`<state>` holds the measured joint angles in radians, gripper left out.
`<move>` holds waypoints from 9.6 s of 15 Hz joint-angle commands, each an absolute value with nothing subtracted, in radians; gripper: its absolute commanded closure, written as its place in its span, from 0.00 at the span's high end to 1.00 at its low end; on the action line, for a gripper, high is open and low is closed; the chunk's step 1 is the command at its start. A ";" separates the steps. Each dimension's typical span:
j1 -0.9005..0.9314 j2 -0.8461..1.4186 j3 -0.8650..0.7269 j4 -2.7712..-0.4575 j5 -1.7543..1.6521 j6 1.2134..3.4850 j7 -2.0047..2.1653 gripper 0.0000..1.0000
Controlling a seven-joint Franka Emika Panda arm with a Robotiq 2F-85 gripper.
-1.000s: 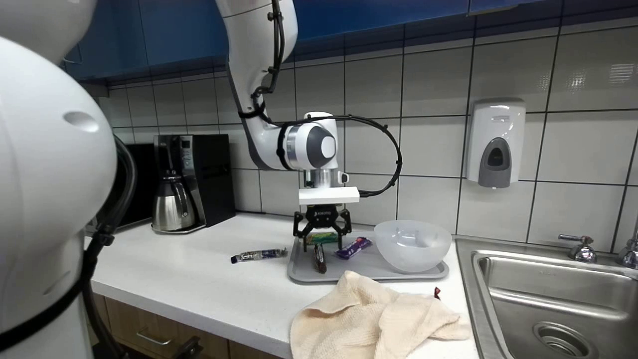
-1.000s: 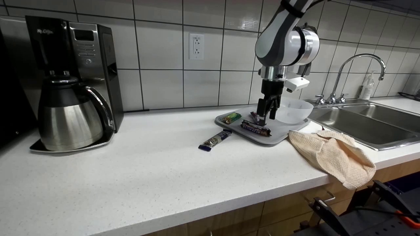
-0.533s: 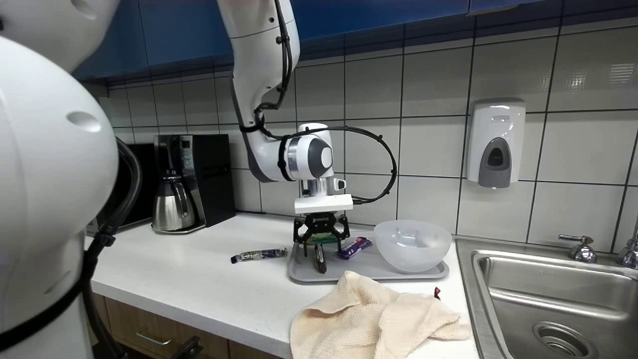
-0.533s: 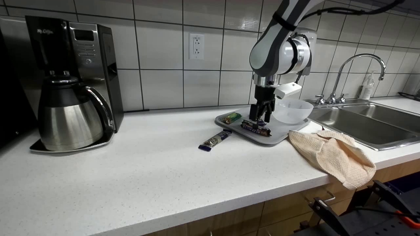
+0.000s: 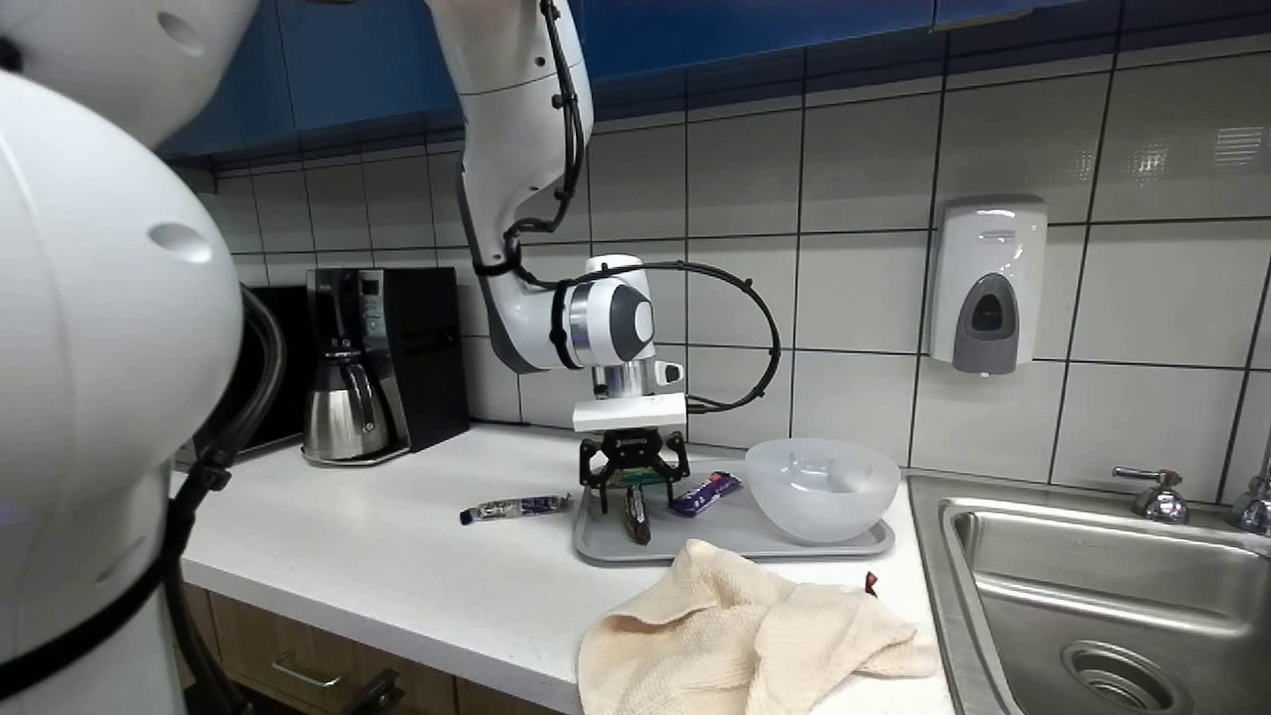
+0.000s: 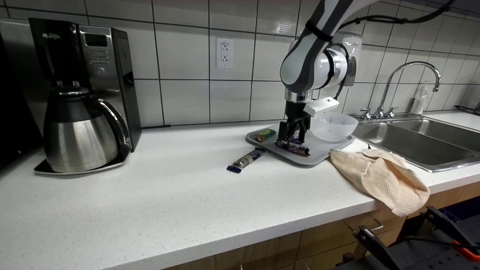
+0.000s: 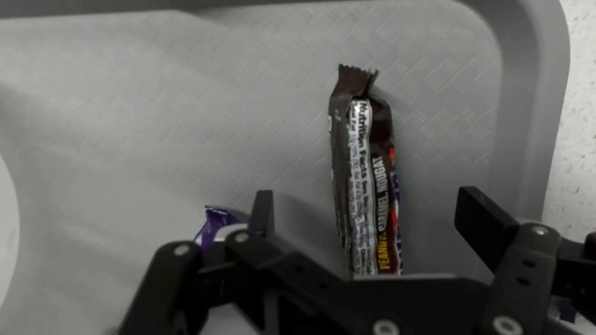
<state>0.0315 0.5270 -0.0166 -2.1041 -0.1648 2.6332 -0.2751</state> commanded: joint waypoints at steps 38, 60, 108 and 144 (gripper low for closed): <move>0.171 0.465 0.011 -2.079 -0.207 2.671 -0.128 0.05; 0.310 0.726 0.074 -1.761 -0.220 2.665 -0.098 0.05; 0.040 0.419 -0.039 -2.130 -0.168 2.813 -0.080 1.00; 0.061 0.693 -0.136 -1.877 -0.115 2.792 0.115 1.00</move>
